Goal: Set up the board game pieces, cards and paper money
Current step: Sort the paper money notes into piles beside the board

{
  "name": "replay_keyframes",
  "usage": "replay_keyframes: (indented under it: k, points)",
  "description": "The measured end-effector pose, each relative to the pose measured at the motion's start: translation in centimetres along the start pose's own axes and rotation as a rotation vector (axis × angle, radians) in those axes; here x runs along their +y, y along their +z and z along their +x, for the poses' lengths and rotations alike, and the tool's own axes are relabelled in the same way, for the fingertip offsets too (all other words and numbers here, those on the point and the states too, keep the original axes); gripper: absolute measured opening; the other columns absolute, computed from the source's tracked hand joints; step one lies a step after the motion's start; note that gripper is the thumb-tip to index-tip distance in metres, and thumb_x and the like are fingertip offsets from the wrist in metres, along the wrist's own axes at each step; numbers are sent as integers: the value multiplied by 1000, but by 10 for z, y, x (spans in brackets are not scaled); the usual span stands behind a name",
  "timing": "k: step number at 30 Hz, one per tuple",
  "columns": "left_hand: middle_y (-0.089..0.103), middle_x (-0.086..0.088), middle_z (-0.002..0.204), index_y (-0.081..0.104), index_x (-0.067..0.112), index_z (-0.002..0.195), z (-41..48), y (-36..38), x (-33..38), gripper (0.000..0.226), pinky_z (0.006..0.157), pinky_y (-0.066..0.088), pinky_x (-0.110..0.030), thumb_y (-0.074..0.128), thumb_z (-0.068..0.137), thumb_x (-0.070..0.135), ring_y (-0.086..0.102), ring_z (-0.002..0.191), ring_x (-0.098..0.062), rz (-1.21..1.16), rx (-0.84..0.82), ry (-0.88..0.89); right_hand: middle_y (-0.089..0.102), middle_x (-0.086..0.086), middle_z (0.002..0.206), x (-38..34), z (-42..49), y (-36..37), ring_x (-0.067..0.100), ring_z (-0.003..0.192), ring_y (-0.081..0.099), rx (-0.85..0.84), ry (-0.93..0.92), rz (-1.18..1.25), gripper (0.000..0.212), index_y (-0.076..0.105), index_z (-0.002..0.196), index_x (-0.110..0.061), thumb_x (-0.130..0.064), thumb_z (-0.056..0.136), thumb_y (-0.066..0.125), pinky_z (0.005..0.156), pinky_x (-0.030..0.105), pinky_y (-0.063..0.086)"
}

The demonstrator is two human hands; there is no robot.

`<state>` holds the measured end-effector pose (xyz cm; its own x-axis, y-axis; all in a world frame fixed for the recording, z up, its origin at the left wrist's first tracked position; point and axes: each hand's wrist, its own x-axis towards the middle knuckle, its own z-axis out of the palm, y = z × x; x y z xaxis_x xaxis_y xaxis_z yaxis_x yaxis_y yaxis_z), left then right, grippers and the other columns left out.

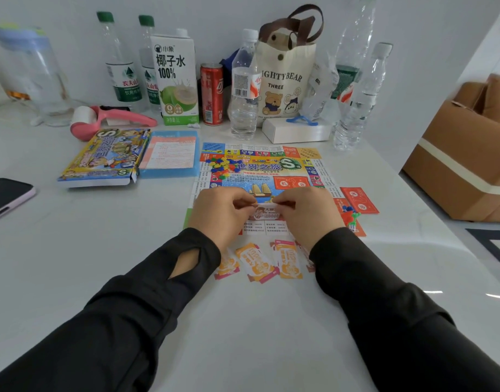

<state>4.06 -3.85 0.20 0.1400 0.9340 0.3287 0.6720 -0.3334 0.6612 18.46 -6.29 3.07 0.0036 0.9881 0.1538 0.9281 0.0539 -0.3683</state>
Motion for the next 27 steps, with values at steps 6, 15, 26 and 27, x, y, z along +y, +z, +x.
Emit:
replay_keyframes:
  k: [6, 15, 26, 27]
  points:
    - [68, 2, 111, 69, 19, 110, -2, -4, 1, 23, 79, 27, -1, 60, 89, 20, 59, 97, -8, 107, -38, 100, 67, 1, 101, 0, 0, 2, 14, 91, 60, 32, 32, 117, 28, 60, 119, -17, -15, 93, 53, 83, 21, 45]
    - [65, 0, 117, 64, 21, 117, 0, -6, 1, 28, 88, 33, -17, 54, 91, 19, 57, 108, -16, 261, -106, 222, 67, 2, 110, 1, 2, 5, 16, 100, 60, 43, 21, 80, 28, 62, 118, -15, -13, 95, 47, 87, 22, 44]
    - [70, 3, 95, 71, 20, 102, 1, -8, 5, 20, 77, 44, -16, 67, 83, 20, 55, 77, -4, 108, -36, 98, 67, -1, 106, -1, -1, 0, 14, 93, 57, 25, -16, -15, 24, 66, 112, -19, -19, 95, 48, 79, 22, 43]
    - [71, 4, 93, 72, 19, 100, 1, -10, 7, 19, 76, 44, -15, 68, 82, 20, 55, 75, -3, 92, -23, 99, 68, -1, 103, -1, -2, -2, 14, 91, 57, 46, -33, -5, 23, 68, 108, -19, -22, 94, 50, 79, 22, 44]
